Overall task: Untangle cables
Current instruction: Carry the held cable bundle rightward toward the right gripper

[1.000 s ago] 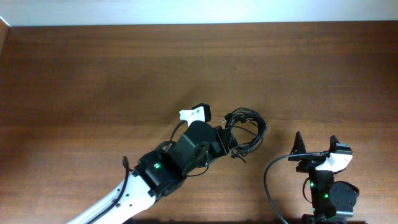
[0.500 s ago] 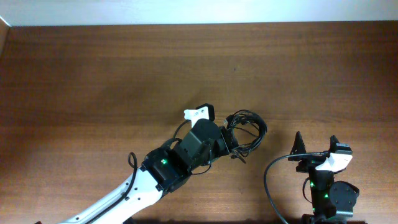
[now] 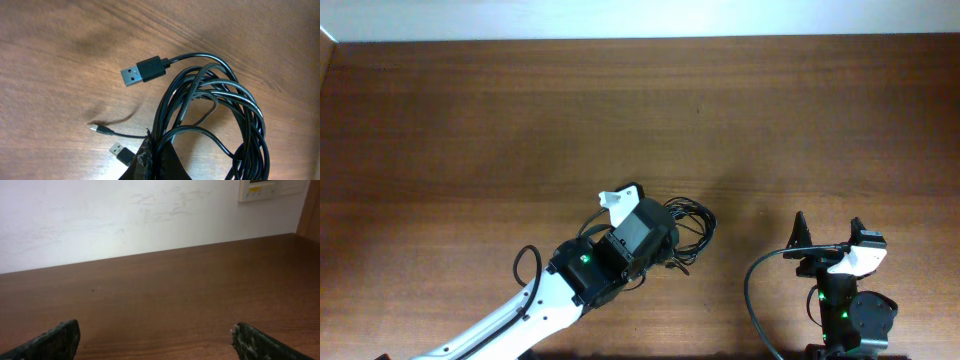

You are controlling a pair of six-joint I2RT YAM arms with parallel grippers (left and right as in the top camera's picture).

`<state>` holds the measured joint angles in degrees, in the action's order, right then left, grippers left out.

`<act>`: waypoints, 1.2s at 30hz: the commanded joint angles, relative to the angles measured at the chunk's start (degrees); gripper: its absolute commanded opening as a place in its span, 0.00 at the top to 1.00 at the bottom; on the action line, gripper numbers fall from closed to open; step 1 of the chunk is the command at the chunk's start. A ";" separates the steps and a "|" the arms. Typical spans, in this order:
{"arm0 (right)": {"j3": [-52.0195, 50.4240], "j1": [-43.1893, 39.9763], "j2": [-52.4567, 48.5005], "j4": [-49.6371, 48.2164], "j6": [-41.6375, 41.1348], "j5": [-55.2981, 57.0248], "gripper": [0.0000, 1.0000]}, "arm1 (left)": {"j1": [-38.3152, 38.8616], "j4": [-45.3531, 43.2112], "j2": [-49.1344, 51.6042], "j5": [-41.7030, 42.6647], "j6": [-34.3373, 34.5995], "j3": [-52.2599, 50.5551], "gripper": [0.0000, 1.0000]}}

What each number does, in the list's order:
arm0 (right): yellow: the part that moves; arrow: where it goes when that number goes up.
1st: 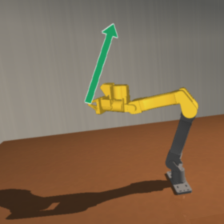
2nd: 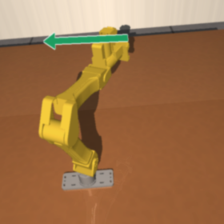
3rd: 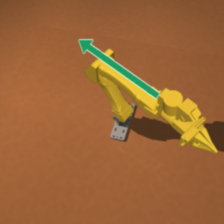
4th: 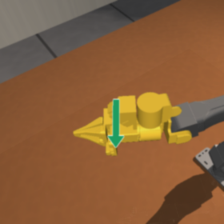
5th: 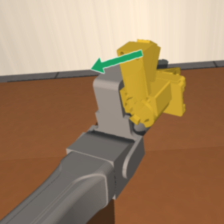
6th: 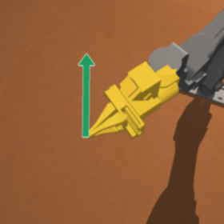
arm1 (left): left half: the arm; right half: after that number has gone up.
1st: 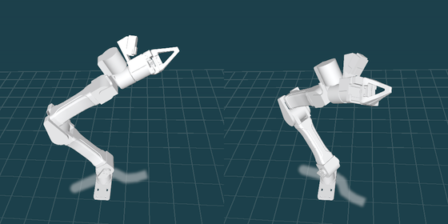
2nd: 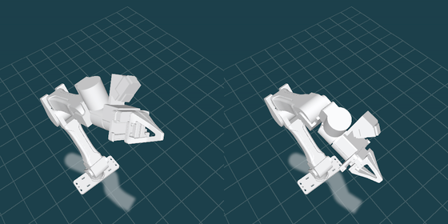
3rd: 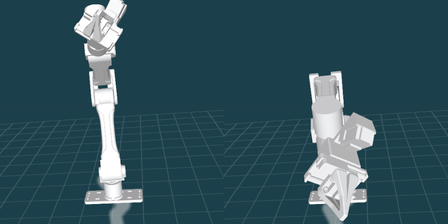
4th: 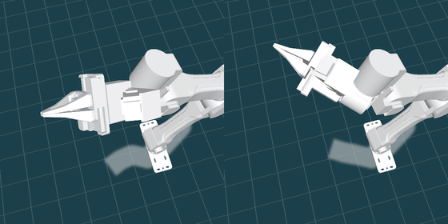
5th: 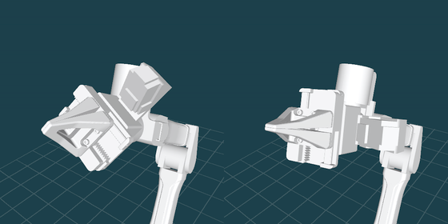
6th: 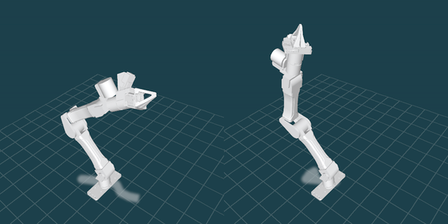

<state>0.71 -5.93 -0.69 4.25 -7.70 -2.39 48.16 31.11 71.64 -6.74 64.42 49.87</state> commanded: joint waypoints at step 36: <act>-0.39 0.31 0.33 0.07 -0.04 0.11 0.02 | 14.99 3.41 8.57 -4.04 15.67 0.96 1.00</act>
<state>0.71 -5.93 -0.69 4.25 -7.70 -2.37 61.19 36.18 77.82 -10.50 79.40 50.37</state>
